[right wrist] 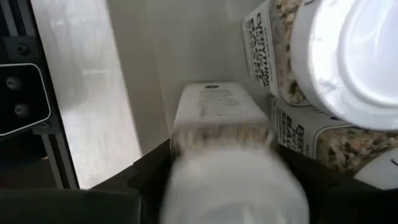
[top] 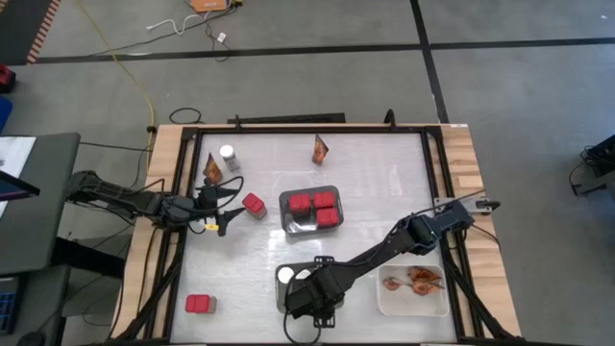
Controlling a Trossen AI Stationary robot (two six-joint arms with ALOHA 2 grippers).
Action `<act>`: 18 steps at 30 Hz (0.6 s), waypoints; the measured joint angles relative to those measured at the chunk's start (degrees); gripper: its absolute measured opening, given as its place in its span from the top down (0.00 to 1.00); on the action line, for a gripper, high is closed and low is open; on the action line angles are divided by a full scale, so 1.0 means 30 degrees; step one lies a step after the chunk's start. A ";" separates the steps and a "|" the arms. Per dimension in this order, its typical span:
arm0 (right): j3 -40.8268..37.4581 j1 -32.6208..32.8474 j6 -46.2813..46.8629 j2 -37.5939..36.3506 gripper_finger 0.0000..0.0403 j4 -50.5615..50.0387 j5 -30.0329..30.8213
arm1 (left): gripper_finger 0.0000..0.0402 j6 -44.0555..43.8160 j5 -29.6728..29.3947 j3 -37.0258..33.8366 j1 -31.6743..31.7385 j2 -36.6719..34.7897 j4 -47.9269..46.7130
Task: Sort spices by type
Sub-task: Put the white seasoning bottle into the gray bin
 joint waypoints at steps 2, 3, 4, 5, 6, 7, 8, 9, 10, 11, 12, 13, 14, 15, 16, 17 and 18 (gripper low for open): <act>0.0000 0.0000 0.0000 0.0000 0.36 0.0000 0.0000 | 0.28 -0.0002 0.0000 0.0000 0.0000 -0.0007 -0.0002; 0.0000 0.0000 0.0000 0.0003 0.36 -0.0013 0.0000 | 0.28 -0.0002 0.0002 0.0000 0.0000 -0.0003 -0.0002; 0.0000 0.0000 0.0000 0.0000 0.36 -0.0037 0.0000 | 0.28 -0.0004 -0.0001 0.0000 0.0000 0.0000 -0.0003; 0.0000 0.0000 0.0000 0.0000 0.35 -0.0064 -0.0007 | 0.28 -0.0003 -0.0003 0.0000 0.0000 -0.0003 0.0000; 0.0000 0.0000 0.0000 0.0000 0.35 -0.0073 -0.0007 | 0.28 -0.0001 -0.0004 0.0000 0.0000 -0.0005 -0.0005; 0.0000 0.0000 0.0000 0.0000 0.35 -0.0084 -0.0009 | 0.28 0.0001 -0.0002 0.0000 0.0000 0.0000 -0.0004; 0.0000 0.0000 0.0000 -0.0014 0.35 -0.0127 -0.0009 | 0.28 -0.0006 0.0001 0.0000 0.0000 -0.0007 0.0000; 0.0000 0.0000 0.0000 -0.0035 0.35 -0.0196 -0.0022 | 0.28 -0.0005 -0.0006 0.0000 0.0000 -0.0007 0.0000; 0.0015 0.0000 0.0002 -0.0051 0.35 -0.0273 -0.0052 | 0.28 0.0001 -0.0006 -0.0006 0.0000 0.0000 0.0000; 0.0201 0.0000 0.0082 -0.0051 0.35 -0.0560 -0.0072 | 0.28 -0.0006 -0.0006 0.0000 0.0000 -0.0002 -0.0006; 0.0235 0.0000 0.0184 -0.0077 0.35 -0.0731 -0.0102 | 0.28 -0.0006 0.0002 0.0000 0.0000 0.0000 0.0000; 0.0142 0.0000 0.0287 -0.0304 0.35 -0.0760 -0.0150 | 0.28 -0.0006 -0.0006 0.0000 0.0000 -0.0005 0.0000; 0.0108 0.0000 0.0422 -0.0452 0.35 -0.0848 -0.0179 | 0.28 -0.0006 -0.0006 0.0000 0.0000 -0.0003 -0.0003; 0.0120 0.0000 0.0553 -0.0597 0.35 -0.0954 -0.0189 | 0.28 -0.0006 -0.0006 0.0000 0.0000 0.0000 0.0000; 0.0124 0.0013 0.0636 -0.0746 0.35 -0.1054 -0.0189 | 0.28 -0.0004 -0.0006 0.0000 0.0000 -0.0001 0.0000; 0.0124 0.0041 0.0658 -0.0891 0.35 -0.1115 -0.0189 | 0.28 0.0000 -0.0006 -0.0004 0.0000 -0.0007 0.0000; 0.0124 0.0075 0.0670 -0.0999 0.35 -0.1098 -0.0189 | 0.28 -0.0004 -0.0006 0.0000 0.0000 0.0000 -0.0001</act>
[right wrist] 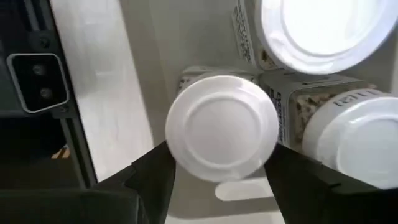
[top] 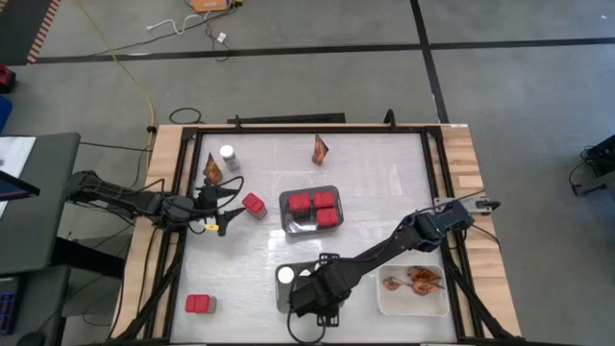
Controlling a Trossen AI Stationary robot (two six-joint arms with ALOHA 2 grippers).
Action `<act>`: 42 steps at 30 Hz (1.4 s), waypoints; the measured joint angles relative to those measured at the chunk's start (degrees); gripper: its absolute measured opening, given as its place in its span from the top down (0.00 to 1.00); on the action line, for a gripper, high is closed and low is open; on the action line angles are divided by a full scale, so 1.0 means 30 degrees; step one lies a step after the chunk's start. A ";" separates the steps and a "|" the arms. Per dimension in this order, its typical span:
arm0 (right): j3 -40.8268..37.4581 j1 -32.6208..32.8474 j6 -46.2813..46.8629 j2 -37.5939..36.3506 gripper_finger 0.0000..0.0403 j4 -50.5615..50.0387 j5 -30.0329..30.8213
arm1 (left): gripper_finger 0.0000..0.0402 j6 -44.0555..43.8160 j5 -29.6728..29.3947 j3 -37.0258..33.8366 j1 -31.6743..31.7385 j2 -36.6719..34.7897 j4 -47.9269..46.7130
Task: Sort spices by type
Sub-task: Put the white seasoning bottle into the gray bin, then put the orange seasoning pack into the white bin
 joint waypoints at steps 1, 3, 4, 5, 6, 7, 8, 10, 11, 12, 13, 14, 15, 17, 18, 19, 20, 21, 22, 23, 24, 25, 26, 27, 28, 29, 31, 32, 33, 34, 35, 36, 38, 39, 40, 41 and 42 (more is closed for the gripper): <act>0.0000 0.0035 0.0000 -0.0126 0.35 0.0020 0.0022 | 0.28 0.0002 0.0000 0.0000 0.0000 0.0000 -0.0002; 0.0000 0.0154 0.0056 -0.0415 0.35 0.0017 0.0134 | 0.28 -0.0001 0.0000 0.0000 0.0000 -0.0007 0.0000; 0.0000 0.0202 0.0121 -0.0575 0.35 -0.0008 0.0149 | 0.28 -0.0001 0.0000 0.0000 0.0003 0.0000 0.0001; 0.0000 0.0255 0.0279 -0.0729 0.35 -0.0042 0.0164 | 0.28 0.0001 0.0000 -0.0002 0.0000 0.0000 -0.0002; 0.0000 0.0328 0.0472 -0.0889 0.35 -0.0148 0.0243 | 0.28 0.0004 0.0000 0.0000 0.0000 -0.0007 -0.0002; 0.0000 0.0380 0.0659 -0.1006 0.35 -0.0367 0.0415 | 0.28 -0.0001 0.0000 -0.0001 0.0001 -0.0005 -0.0006; 0.0000 0.0521 0.0983 -0.1133 0.35 -0.0737 0.0848 | 0.28 0.0005 0.0000 -0.0001 0.0000 0.0000 -0.0005; 0.0000 0.0856 0.1790 -0.1321 0.34 -0.2078 0.2313 | 0.28 -0.0001 0.0000 0.0000 0.0000 -0.0007 0.0001; -0.0007 0.1077 0.2374 -0.1435 0.34 -0.2648 0.3033 | 0.28 -0.0001 0.0000 0.0000 0.0000 0.0000 -0.0006; -0.0065 0.1340 0.2873 -0.1511 0.34 -0.2732 0.3774 | 0.28 0.0005 0.0000 0.0000 0.0000 -0.0007 0.0001; -0.0213 0.1591 0.2946 -0.1741 0.34 -0.2592 0.4133 | 0.28 -0.0001 0.0000 0.0000 0.0003 -0.0005 -0.0004; -0.0335 0.1913 0.3105 -0.1967 0.34 -0.2481 0.4561 | 0.28 -0.0001 0.0000 0.0000 0.0000 0.0000 -0.0003; -0.0335 0.2240 0.3467 -0.2072 0.34 -0.2476 0.5131 | 0.28 0.0001 0.0000 0.0000 0.0000 -0.0003 -0.0006; -0.0323 0.2781 0.4312 -0.2375 0.34 -0.2612 0.5917 | 0.28 -0.0001 0.0000 -0.0006 0.0000 0.0000 0.0017; -0.0335 0.3133 0.4569 -0.2550 0.34 -0.2574 0.6442 | 0.28 -0.0001 0.0000 0.0000 0.0000 0.0000 0.0088; -0.0335 0.3474 0.4663 -0.2745 0.34 -0.2465 0.7119 | 0.28 -0.0001 -0.0007 -0.0007 0.0000 0.0034 0.0117; -0.0335 0.3761 0.4867 -0.2939 0.34 -0.2526 0.7821 | 0.28 -0.0001 -0.0001 0.0000 0.0006 0.0057 0.0118; -0.0335 0.4074 0.5123 -0.3122 0.34 -0.2566 0.8427 | 0.28 -0.0001 0.0000 -0.0007 0.0007 0.0082 0.0125; -0.0335 0.4387 0.5344 -0.3344 0.34 -0.2563 0.8964 | 0.28 -0.0001 0.0000 0.0000 0.0007 0.0087 0.0130; -0.0340 0.4708 0.5591 -0.3552 0.34 -0.2534 0.9555 | 0.28 -0.0001 -0.0007 0.0000 0.0007 0.0087 0.0133; -0.0460 0.4998 0.5884 -0.3786 0.34 -0.2487 1.0141 | 0.28 -0.0001 -0.0003 -0.0002 0.0007 0.0087 0.0140; -0.0772 0.5257 0.6181 -0.4124 0.34 -0.2459 1.0762 | 0.28 -0.0001 0.0000 -0.0002 0.0007 0.0087 0.0134; -0.1322 0.5544 0.6566 -0.4537 0.34 -0.2485 1.1378 | 0.28 -0.0001 -0.0001 0.0000 0.0007 0.0093 0.0141; -0.2044 0.5772 0.7078 -0.4997 0.34 -0.2502 1.1784 | 0.28 -0.0001 -0.0006 -0.0006 0.0007 0.0087 0.0147; -0.2976 0.5957 0.7752 -0.5517 0.34 -0.2513 1.2048 | 0.28 -0.0001 0.0000 0.0000 0.0007 0.0087 0.0154; -0.3999 0.6089 0.8561 -0.6026 0.34 -0.2494 1.2337 | 0.28 -0.0001 0.0000 0.0000 0.0007 0.0094 0.0147; -0.6552 0.6285 1.0333 -0.7164 0.34 -0.2518 1.2644 | 0.28 -0.0034 0.0000 0.0000 0.0007 0.0089 0.0147; -0.7858 0.6378 1.1262 -0.7726 0.34 -0.2536 1.2742 | 0.28 -0.0067 -0.0004 0.0000 0.0007 0.0087 0.0150; -0.9224 0.6442 1.2308 -0.8392 0.34 -0.2537 1.2785 | 0.28 -0.0070 0.0000 0.0000 0.0007 0.0091 0.0150; -1.0557 0.6482 1.3292 -0.9101 0.34 -0.2539 1.2799 | 0.28 -0.0074 0.0000 -0.0001 0.0007 0.0094 0.0154; -1.1818 0.6496 1.4281 -0.9865 0.34 -0.2534 1.2823 | 0.28 -0.0074 0.0000 0.0000 0.0007 0.0087 0.0154; -1.3065 0.6511 1.5279 -1.0704 0.34 -0.2540 1.3007 | 0.28 -0.0074 0.0000 0.0000 0.0007 0.0087 0.0154; -1.5364 0.6456 1.7086 -1.2387 0.34 -0.2548 1.3523 | 0.28 -0.0043 0.0000 0.0000 0.0007 0.0087 0.0154; -1.6421 0.6380 1.7961 -1.3342 0.34 -0.2535 1.3772 | 0.28 0.0010 -0.0003 0.0000 0.0007 0.0087 0.0154; -1.7450 0.6283 1.8879 -1.4336 0.34 -0.2543 1.3931 | 0.28 0.0046 -0.0003 0.0000 0.0007 0.0087 0.0154; -1.8368 0.6171 1.9895 -1.5354 0.34 -0.2553 1.3998 | 0.28 0.0053 -0.0002 0.0000 0.0007 0.0087 0.0154; -1.9244 0.6028 2.0905 -1.6479 0.34 -0.2563 1.4012 | 0.28 0.0057 0.0000 0.0000 0.0007 0.0087 0.0154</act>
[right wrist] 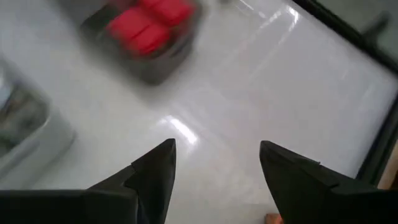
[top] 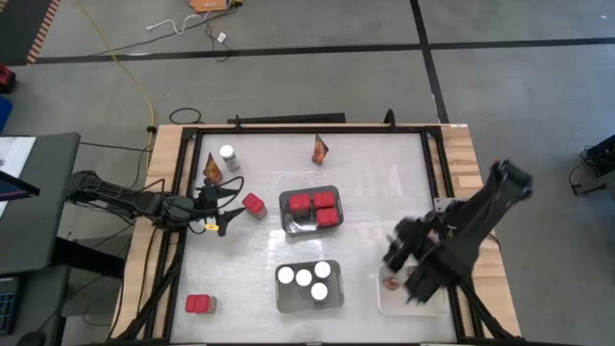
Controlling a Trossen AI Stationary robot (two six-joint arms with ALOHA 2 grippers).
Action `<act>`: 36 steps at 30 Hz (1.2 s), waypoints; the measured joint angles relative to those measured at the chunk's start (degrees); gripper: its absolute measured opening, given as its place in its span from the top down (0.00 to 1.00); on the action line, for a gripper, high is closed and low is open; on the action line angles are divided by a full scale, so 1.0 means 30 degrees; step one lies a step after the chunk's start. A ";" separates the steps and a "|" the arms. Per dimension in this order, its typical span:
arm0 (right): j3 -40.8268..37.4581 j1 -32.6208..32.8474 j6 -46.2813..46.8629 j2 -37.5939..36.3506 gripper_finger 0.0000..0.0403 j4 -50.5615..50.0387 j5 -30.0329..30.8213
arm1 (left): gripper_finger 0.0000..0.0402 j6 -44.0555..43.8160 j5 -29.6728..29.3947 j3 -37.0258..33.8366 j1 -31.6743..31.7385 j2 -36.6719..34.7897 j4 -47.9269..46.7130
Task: Sort spices by type
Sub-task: Put the orange seasoning pack into the white bin
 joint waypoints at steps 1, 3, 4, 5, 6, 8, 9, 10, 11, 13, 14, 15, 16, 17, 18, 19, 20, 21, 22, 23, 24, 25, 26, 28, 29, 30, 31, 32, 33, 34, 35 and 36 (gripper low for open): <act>-0.0787 -0.0170 0.1084 -0.1039 0.34 -0.0026 0.0000 | 0.28 0.0000 0.0000 -0.0003 0.0000 0.0000 0.0000; -0.2126 -0.0598 0.3248 -0.3011 0.34 0.0010 -0.0473 | 0.28 0.0000 0.0000 0.0000 0.0000 0.0007 0.0000; -0.2662 -0.0855 0.4278 -0.3858 0.34 0.0077 -0.1045 | 0.28 0.0000 -0.0006 -0.0003 0.0000 0.0001 0.0000; -0.3142 -0.1112 0.5117 -0.4616 0.34 0.0025 -0.1762 | 0.28 0.0000 -0.0001 -0.0001 0.0000 0.0000 0.0000; -0.3602 -0.1372 0.5703 -0.5307 0.34 0.0008 -0.2473 | 0.28 0.0000 -0.0007 -0.0007 0.0000 0.0000 0.0000; -0.4373 -0.1809 0.6450 -0.6403 0.34 -0.0013 -0.3974 | 0.28 0.0000 0.0000 0.0000 0.0000 0.0000 0.0000; -0.4674 -0.1993 0.6685 -0.6775 0.34 -0.0010 -0.4543 | 0.28 0.0004 0.0000 0.0000 0.0000 0.0000 0.0000; -0.4956 -0.2141 0.6920 -0.7078 0.34 0.0016 -0.5074 | 0.28 0.0007 -0.0002 0.0000 0.0000 0.0003 0.0000; -0.5211 -0.2258 0.7145 -0.7309 0.34 0.0038 -0.5587 | 0.28 0.0007 0.0000 -0.0002 0.0000 0.0000 0.0000; -0.5528 -0.2560 0.7545 -0.7538 0.34 0.0021 -0.6569 | 0.28 0.0007 0.0000 0.0000 0.0000 0.0000 0.0000; -0.5572 -0.2688 0.7681 -0.7540 0.34 0.0015 -0.6947 | 0.28 0.0007 0.0000 0.0000 0.0000 0.0007 0.0000; -0.5646 -0.2814 0.7822 -0.7524 0.34 0.0061 -0.7336 | 0.28 0.0007 0.0000 -0.0006 0.0000 0.0000 0.0000; -0.5706 -0.2908 0.7964 -0.7453 0.34 0.0046 -0.7781 | 0.28 0.0007 -0.0003 -0.0003 0.0000 0.0000 0.0000; -0.5767 -0.3001 0.8093 -0.7360 0.34 0.0041 -0.8270 | 0.28 0.0007 0.0000 -0.0006 0.0000 0.0000 0.0000; -0.5811 -0.3122 0.8139 -0.7226 0.34 0.0033 -0.8700 | 0.28 0.0007 -0.0005 -0.0002 0.0000 0.0000 0.0000; -0.5864 -0.3276 0.8155 -0.7110 0.34 0.0044 -0.9134 | 0.28 0.0007 -0.0003 0.0000 0.0000 0.0000 0.0000; -0.5970 -0.3399 0.8165 -0.7024 0.34 0.0041 -0.9659 | 0.28 0.0007 0.0000 -0.0002 0.0000 0.0000 0.0000; -0.6119 -0.3458 0.8276 -0.6905 0.34 0.0077 -1.0247 | 0.28 0.0010 -0.0003 -0.0003 0.0000 0.0000 0.0000; -0.6267 -0.3528 0.8439 -0.6768 0.34 0.0027 -1.0736 | 0.28 0.0009 -0.0002 0.0000 0.0000 0.0002 0.0000; -0.6490 -0.3532 0.8673 -0.6687 0.34 0.0070 -1.1190 | 0.28 0.0008 -0.0001 0.0000 0.0000 0.0006 0.0000; -0.6693 -0.3513 0.8855 -0.6592 0.34 0.0048 -1.1537 | 0.28 0.0015 -0.0007 0.0000 0.0000 0.0000 0.0000; -0.6908 -0.3466 0.9071 -0.6529 0.34 0.0120 -1.1848 | 0.28 0.0015 0.0000 0.0000 0.0000 0.0000 0.0000; -0.7098 -0.3389 0.9221 -0.6497 0.34 0.0215 -1.2100 | 0.28 0.0013 0.0000 0.0000 0.0000 0.0006 0.0000; -0.7603 -0.3231 0.9483 -0.6485 0.34 0.0869 -1.2308 | 0.28 0.0015 -0.0007 -0.0002 0.0000 0.0000 0.0000; -0.7912 -0.3182 0.9592 -0.6491 0.34 0.1302 -1.2308 | 0.28 0.0015 0.0000 -0.0007 0.0000 0.0000 0.0000; -0.8276 -0.3119 0.9593 -0.6505 0.35 0.1817 -1.2314 | 0.28 0.0015 0.0000 0.0000 0.0000 0.0007 0.0000; -0.8606 -0.3067 0.9593 -0.6499 0.35 0.2214 -1.2315 | 0.28 0.0015 -0.0006 0.0000 0.0000 0.0006 0.0000; -0.8931 -0.2990 0.9599 -0.6499 0.36 0.2449 -1.2315 | 0.28 0.0015 0.0000 0.0000 0.0000 0.0000 0.0000; -0.9272 -0.2941 0.9600 -0.6499 0.38 0.2571 -1.2315 | 0.28 0.0008 -0.0006 0.0000 0.0000 0.0000 0.0000; -0.9590 -0.2934 0.9600 -0.6499 0.40 0.2756 -1.2315 | 0.28 0.0007 0.0000 0.0000 0.0000 0.0006 0.0000; -0.9852 -0.2934 0.9600 -0.6497 0.43 0.2874 -1.2312 | 0.28 0.0012 -0.0007 0.0000 0.0000 0.0007 0.0000; -1.0004 -0.2934 0.9589 -0.6491 0.46 0.2916 -1.2298 | 0.28 0.0011 -0.0004 -0.0004 0.0000 0.0004 0.0000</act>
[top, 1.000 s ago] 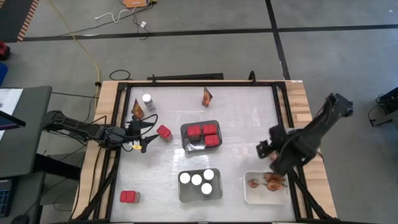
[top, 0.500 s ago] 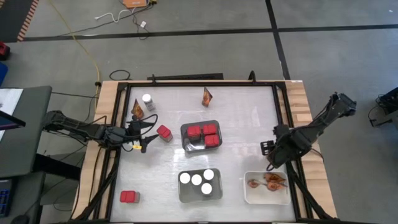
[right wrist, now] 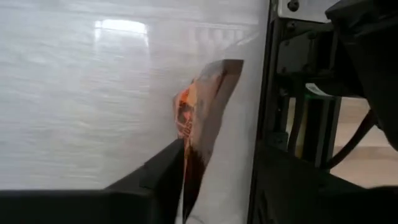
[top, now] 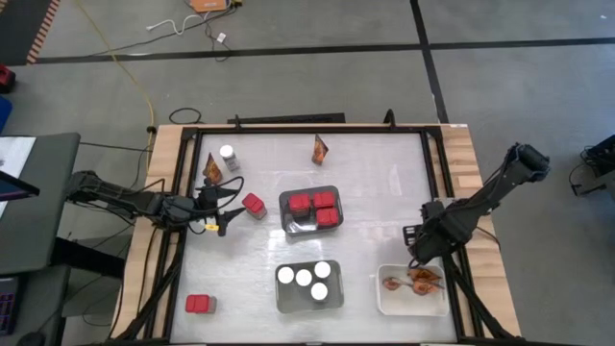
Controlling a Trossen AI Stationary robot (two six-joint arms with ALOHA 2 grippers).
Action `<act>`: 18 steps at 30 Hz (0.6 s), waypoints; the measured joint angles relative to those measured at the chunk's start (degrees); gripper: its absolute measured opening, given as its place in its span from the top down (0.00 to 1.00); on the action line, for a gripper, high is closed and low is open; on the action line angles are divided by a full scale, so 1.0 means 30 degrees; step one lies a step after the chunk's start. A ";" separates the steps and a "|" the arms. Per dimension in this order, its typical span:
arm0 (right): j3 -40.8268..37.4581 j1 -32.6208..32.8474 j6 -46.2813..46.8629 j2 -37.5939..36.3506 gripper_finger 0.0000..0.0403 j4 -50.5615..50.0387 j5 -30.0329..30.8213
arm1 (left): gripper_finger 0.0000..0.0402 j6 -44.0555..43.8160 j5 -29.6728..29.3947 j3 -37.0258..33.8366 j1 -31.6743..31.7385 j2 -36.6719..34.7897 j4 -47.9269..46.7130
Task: Sort spices by type
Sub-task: Put the orange seasoning pack into the white bin
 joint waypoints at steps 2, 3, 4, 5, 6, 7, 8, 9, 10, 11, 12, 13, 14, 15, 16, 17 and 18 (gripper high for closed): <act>-0.0227 0.0000 -0.0157 -0.0007 0.56 0.0026 0.0013 | 0.28 0.0004 -0.0002 0.0004 0.0000 -0.0004 0.0000; -0.0316 0.0000 -0.0373 -0.0007 0.62 -0.0012 0.0020 | 0.28 0.0004 0.0004 0.0004 0.0000 0.0004 0.0000; -0.0393 0.0000 -0.0548 -0.0007 0.69 0.0053 0.0027 | 0.28 0.0000 -0.0004 0.0004 0.0000 0.0000 0.0000; -0.0404 0.0000 -0.0809 -0.0007 0.76 0.0129 0.0041 | 0.28 -0.0004 -0.0004 0.0004 0.0000 -0.0002 0.0000; -0.0404 0.0000 -0.1129 -0.0007 0.84 0.0196 0.0074 | 0.28 0.0004 0.0001 0.0004 0.0000 0.0004 0.0000; -0.0404 0.0000 -0.1524 -0.0004 0.91 0.0218 0.0087 | 0.28 0.0004 0.0004 0.0001 0.0000 0.0000 0.0000; -0.0404 0.0000 -0.1828 -0.0006 0.95 0.0296 0.0142 | 0.28 0.0004 0.0004 0.0004 0.0000 0.0000 0.0000; -0.0404 0.0000 -0.1970 -0.0007 0.96 0.0428 0.0258 | 0.28 -0.0004 0.0001 0.0004 0.0000 0.0001 0.0000; -0.0355 0.0000 -0.2016 -0.0007 0.96 0.0509 0.0463 | 0.28 0.0004 0.0004 0.0004 0.0000 -0.0003 0.0000; -0.0207 0.0035 -0.2073 0.0000 0.95 0.0544 0.0760 | 0.28 0.0000 0.0001 0.0000 0.0000 0.0000 0.0000; -0.0002 0.0133 -0.2204 0.0000 0.95 0.0669 0.1204 | 0.28 -0.0004 0.0004 0.0004 0.0000 -0.0004 0.0000; 0.0331 0.0217 -0.2337 0.0000 0.96 0.0816 0.1794 | 0.28 0.0004 0.0003 0.0000 0.0000 0.0000 0.0000; 0.0773 0.0280 -0.2544 0.0000 0.96 0.0905 0.2529 | 0.28 0.0004 0.0003 0.0004 0.0000 0.0003 0.0000; 0.1252 0.0393 -0.2740 0.0000 0.96 0.1018 0.3353 | 0.28 0.0003 0.0004 0.0004 0.0000 -0.0003 0.0000; 0.1812 0.0507 -0.3170 0.0000 0.96 0.1107 0.4213 | 0.28 0.0004 0.0004 0.0000 0.0000 0.0000 0.0000; 0.2397 0.0626 -0.3735 0.0000 0.96 0.1226 0.5067 | 0.28 0.0004 0.0001 0.0004 0.0000 0.0001 0.0000; 0.2956 0.0729 -0.4254 0.0000 0.97 0.1361 0.5781 | 0.28 -0.0002 -0.0002 -0.0003 0.0000 0.0003 0.0005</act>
